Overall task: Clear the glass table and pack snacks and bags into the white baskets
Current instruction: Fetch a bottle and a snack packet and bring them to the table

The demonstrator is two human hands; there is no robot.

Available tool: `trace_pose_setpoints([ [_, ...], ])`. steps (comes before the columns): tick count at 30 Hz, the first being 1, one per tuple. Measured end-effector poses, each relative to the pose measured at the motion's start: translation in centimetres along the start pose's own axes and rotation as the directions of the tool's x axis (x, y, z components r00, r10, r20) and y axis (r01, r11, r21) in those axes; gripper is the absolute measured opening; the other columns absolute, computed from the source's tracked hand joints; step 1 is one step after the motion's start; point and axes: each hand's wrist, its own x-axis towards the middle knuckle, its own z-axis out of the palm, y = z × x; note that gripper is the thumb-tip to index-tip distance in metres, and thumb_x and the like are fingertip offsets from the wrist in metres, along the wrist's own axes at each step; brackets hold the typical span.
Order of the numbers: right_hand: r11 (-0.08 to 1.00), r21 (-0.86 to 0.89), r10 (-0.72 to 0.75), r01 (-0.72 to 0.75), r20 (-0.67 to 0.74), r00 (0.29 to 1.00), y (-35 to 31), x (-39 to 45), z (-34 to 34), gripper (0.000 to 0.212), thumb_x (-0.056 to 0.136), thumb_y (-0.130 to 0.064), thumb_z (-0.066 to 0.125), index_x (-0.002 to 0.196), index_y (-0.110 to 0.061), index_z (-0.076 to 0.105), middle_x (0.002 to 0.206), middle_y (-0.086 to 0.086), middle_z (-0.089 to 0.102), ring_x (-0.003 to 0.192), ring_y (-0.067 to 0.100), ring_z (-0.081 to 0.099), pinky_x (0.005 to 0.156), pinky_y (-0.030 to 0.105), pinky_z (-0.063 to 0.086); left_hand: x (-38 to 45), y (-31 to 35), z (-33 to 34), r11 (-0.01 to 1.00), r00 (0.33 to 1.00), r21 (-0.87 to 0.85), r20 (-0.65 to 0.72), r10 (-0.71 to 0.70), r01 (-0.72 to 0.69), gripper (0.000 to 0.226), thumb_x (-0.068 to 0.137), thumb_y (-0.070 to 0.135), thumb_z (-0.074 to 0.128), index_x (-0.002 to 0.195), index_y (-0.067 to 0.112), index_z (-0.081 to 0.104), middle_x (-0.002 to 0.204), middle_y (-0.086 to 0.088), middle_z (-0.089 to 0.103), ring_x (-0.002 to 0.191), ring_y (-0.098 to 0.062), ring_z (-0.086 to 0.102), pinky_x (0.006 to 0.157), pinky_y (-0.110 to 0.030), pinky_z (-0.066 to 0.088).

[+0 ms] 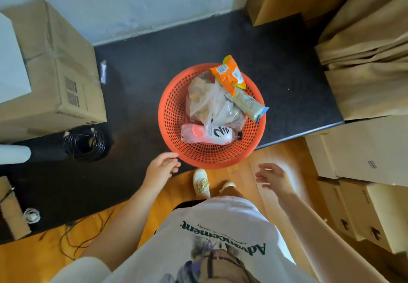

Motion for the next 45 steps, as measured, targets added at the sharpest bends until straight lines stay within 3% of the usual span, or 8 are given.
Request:
trace_pose_setpoints([
  [4,0.962,-0.178,-0.228,0.206,-0.112,0.967,-4.1,2.1,-0.3,0.022,0.084,0.001,0.054,0.104,0.0,0.063,0.082,0.008,0.061,0.071,0.021,0.056,0.063,0.03,0.041,2.8,4.1,2.6,0.907,0.955,0.311,0.176,0.238,-0.284,0.024,0.09,0.016,0.054,0.112,0.02,0.062,0.096,0.007,0.065,0.094,-0.011,0.061,0.083,-0.024,0.044],
  [8,0.837,-0.354,-0.496,0.417,-0.167,0.852,-10.3,5.1,0.9,0.021,0.082,-0.01,0.058,0.102,-0.014,0.062,0.094,0.003,0.063,0.086,0.018,0.057,0.075,0.03,0.044,6.0,5.1,5.5,0.547,0.859,0.675,0.286,0.425,-0.495,0.038,0.086,0.015,0.057,0.124,0.016,0.055,0.127,0.0,0.057,0.119,-0.018,0.052,0.098,-0.032,0.042],
  [12,0.689,-0.434,-0.663,0.581,-0.053,0.747,-16.2,8.5,3.9,0.039,0.077,-0.017,0.062,0.115,-0.016,0.054,0.112,0.003,0.054,0.1,0.016,0.051,0.076,0.023,0.036,8.6,4.0,7.6,0.282,0.844,0.833,0.344,0.411,-0.477,0.055,0.082,0.016,0.057,0.134,0.02,0.041,0.14,0.003,0.042,0.132,-0.018,0.036,0.108,-0.038,0.031],
  [17,0.624,-0.501,-0.669,0.6,0.053,0.741,-19.8,12.2,7.7,0.068,0.075,-0.036,0.068,0.133,-0.02,0.037,0.132,0.006,0.042,0.12,0.025,0.044,0.099,0.043,0.039,10.5,3.1,9.3,0.206,0.87,0.883,0.33,0.367,-0.422,0.071,0.076,0.016,0.065,0.137,0.021,0.031,0.139,-0.001,0.034,0.133,-0.023,0.029,0.106,-0.044,0.027],
  [25,0.571,-0.563,-0.675,0.598,0.093,0.732,-19.8,15.0,8.4,0.08,0.071,-0.04,0.072,0.138,-0.025,0.032,0.129,0.007,0.043,0.119,0.026,0.044,0.099,0.043,0.041,12.7,3.5,10.2,0.103,0.855,0.918,0.311,0.415,-0.383,0.068,0.077,0.014,0.065,0.136,0.023,0.032,0.131,-0.002,0.038,0.128,-0.027,0.032,0.114,-0.044,0.019],
  [31,0.739,-0.183,-0.651,0.648,0.05,0.757,-19.7,13.2,6.1,0.073,0.068,-0.023,0.077,0.13,-0.025,0.038,0.118,-0.003,0.049,0.106,0.012,0.053,0.091,0.03,0.049,12.8,3.9,11.3,-0.009,0.837,0.969,0.219,0.501,-0.248,0.046,0.07,0.03,0.072,0.113,0.027,0.057,0.114,0.001,0.056,0.111,-0.022,0.052,0.095,-0.038,0.042],
  [36,0.847,0.353,-0.45,0.397,0.079,0.89,-16.9,9.6,2.2,0.059,0.074,-0.006,0.073,0.122,-0.019,0.041,0.103,0.008,0.061,0.086,0.017,0.066,0.071,0.029,0.057,13.7,3.6,11.4,0.065,0.917,0.96,0.239,0.32,-0.273,0.069,0.069,0.039,0.075,0.127,0.023,0.041,0.123,-0.003,0.052,0.12,-0.027,0.044,0.106,-0.042,0.028],
  [45,0.596,0.803,-0.363,-0.03,0.302,0.881,-8.8,2.4,-1.8,0.051,0.073,-0.029,0.062,0.117,-0.005,0.056,0.104,0.011,0.068,0.091,0.022,0.066,0.082,0.035,0.053,11.4,5.0,7.9,0.037,0.84,0.896,0.399,0.367,-0.442,0.081,0.071,0.051,0.069,0.139,0.03,0.03,0.131,-0.003,0.054,0.122,-0.024,0.047,0.102,-0.035,0.031],
])
